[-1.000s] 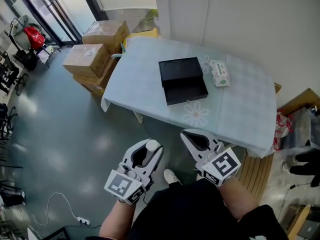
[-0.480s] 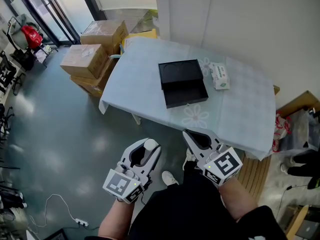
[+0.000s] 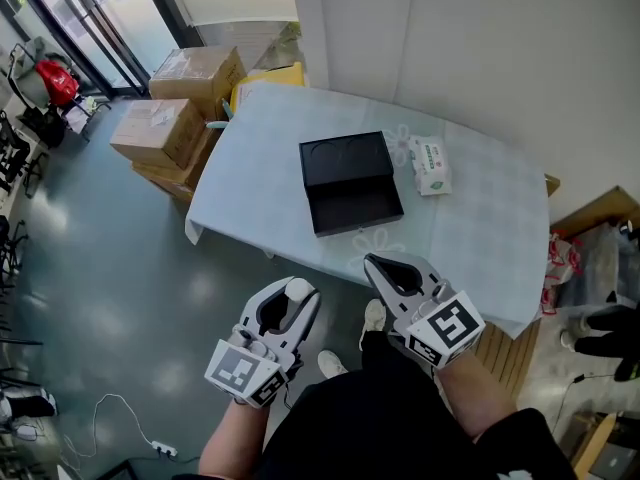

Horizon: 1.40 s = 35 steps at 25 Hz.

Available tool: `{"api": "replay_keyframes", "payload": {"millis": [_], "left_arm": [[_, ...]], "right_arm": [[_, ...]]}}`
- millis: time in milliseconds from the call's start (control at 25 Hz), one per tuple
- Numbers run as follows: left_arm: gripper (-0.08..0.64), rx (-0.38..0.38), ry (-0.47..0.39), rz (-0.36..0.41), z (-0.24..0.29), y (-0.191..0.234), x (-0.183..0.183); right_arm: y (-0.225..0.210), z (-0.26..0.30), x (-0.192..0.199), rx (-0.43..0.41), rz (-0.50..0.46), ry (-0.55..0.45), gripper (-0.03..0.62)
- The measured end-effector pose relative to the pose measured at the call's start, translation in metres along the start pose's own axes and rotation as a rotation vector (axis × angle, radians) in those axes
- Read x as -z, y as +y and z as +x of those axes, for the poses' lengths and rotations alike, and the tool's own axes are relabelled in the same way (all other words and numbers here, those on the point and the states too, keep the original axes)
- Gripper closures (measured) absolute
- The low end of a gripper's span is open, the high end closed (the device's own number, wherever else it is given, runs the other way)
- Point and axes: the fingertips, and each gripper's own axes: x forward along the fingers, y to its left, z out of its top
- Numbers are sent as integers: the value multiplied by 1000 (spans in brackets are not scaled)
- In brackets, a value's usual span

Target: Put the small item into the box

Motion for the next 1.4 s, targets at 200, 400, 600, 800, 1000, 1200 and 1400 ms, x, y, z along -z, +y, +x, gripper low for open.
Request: {"api": "replay_keyframes", "payload": {"millis": [200,400,600,800,1000,1200,1400], "left_arm": [[419,-9,12,-8,38,11,-2],[419,-22,25,-16,73,20,-1],[419,-33,35,-21,105,28,-1],[419,-43,44,-15,137,34,2],[419,-59,68,13,166,38,6],[420,-68,114,48,192,40,14],[419,-67,163,104,215,43,22]], "right_arm": [[-40,10,-2,-3,12,7,583],[-78,19,-3,-9,24,14,583],[-110,25,-4,-17,33,18,583],[-141,28,-1,-25,37,25,583],[-166,31,3,-47,49,36,583],[-184,36,10,-68,77,40,583],[-203,38,14,-69,116,38,583]]}}
